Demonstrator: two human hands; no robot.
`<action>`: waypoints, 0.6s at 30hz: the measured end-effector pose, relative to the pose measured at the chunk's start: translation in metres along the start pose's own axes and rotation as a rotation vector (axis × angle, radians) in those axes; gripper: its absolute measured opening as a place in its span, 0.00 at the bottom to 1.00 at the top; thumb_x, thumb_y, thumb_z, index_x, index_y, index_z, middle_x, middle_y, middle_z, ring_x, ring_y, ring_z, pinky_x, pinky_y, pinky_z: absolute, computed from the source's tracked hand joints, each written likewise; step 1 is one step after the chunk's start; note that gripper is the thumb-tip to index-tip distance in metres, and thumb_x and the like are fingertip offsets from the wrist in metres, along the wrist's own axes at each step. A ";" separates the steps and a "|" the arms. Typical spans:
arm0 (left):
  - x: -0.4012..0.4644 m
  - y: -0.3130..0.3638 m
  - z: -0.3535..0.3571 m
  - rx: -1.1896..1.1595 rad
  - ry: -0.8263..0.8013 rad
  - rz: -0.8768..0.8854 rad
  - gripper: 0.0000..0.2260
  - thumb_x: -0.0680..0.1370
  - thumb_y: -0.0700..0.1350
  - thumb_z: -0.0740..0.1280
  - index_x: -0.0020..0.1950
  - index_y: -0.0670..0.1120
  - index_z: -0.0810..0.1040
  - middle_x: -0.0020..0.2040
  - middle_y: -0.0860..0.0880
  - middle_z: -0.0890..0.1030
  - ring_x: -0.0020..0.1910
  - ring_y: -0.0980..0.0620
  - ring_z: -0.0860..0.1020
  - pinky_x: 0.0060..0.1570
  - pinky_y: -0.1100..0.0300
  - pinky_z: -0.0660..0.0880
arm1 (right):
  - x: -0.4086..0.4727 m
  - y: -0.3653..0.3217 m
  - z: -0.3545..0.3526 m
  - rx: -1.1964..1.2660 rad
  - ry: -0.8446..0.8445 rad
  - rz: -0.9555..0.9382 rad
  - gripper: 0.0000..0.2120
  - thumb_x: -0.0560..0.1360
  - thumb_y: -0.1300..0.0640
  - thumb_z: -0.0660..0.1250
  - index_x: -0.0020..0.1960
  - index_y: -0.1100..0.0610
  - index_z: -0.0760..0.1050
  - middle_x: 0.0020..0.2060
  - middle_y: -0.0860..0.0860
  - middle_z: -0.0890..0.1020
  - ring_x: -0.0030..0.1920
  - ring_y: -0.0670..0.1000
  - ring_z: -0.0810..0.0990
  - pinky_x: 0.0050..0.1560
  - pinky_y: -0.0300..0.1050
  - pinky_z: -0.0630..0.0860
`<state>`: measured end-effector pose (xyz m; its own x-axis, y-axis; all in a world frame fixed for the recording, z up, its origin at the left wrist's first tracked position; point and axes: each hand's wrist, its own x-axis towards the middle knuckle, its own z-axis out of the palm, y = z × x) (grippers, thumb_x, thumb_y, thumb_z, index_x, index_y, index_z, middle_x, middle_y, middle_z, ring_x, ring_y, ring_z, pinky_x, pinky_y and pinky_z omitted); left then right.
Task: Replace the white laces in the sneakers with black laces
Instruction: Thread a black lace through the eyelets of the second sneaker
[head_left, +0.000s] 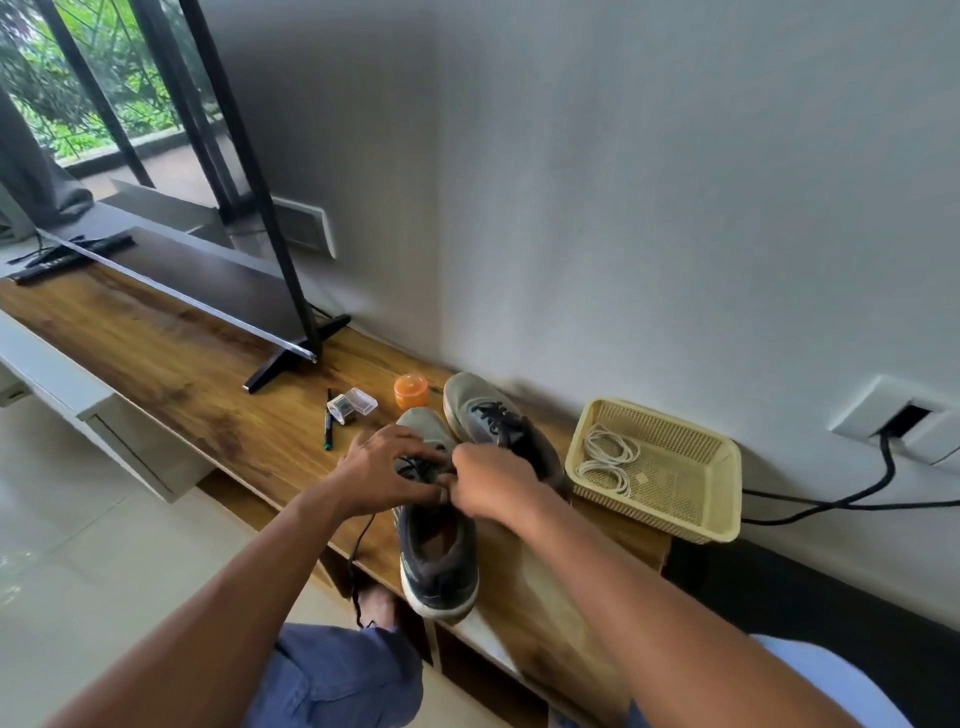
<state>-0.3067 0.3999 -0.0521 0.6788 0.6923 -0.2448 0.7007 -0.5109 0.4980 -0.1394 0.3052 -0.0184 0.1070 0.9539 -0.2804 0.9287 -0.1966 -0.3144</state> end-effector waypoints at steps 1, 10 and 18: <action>0.001 -0.002 0.000 -0.005 -0.005 -0.020 0.23 0.60 0.79 0.64 0.54 0.78 0.73 0.76 0.56 0.67 0.79 0.47 0.58 0.77 0.37 0.58 | 0.003 0.002 0.001 0.013 0.026 -0.023 0.09 0.83 0.50 0.64 0.56 0.55 0.76 0.47 0.52 0.80 0.51 0.56 0.82 0.47 0.51 0.77; -0.001 0.000 -0.002 -0.085 -0.022 -0.083 0.25 0.56 0.78 0.69 0.51 0.77 0.75 0.77 0.57 0.65 0.79 0.45 0.55 0.76 0.36 0.57 | -0.006 0.015 -0.040 1.334 0.199 -0.124 0.16 0.76 0.62 0.64 0.30 0.56 0.67 0.20 0.48 0.62 0.21 0.48 0.56 0.26 0.38 0.52; 0.002 -0.001 0.001 -0.097 -0.011 -0.088 0.25 0.57 0.77 0.70 0.53 0.84 0.71 0.76 0.58 0.66 0.79 0.46 0.56 0.75 0.35 0.58 | -0.011 0.027 -0.067 1.888 -0.129 -0.480 0.09 0.68 0.59 0.60 0.30 0.57 0.65 0.22 0.49 0.55 0.20 0.47 0.51 0.25 0.38 0.49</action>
<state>-0.3058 0.4013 -0.0534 0.6184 0.7263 -0.3002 0.7334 -0.3963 0.5523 -0.0921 0.3051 0.0369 -0.1020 0.9912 0.0843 -0.6518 -0.0026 -0.7584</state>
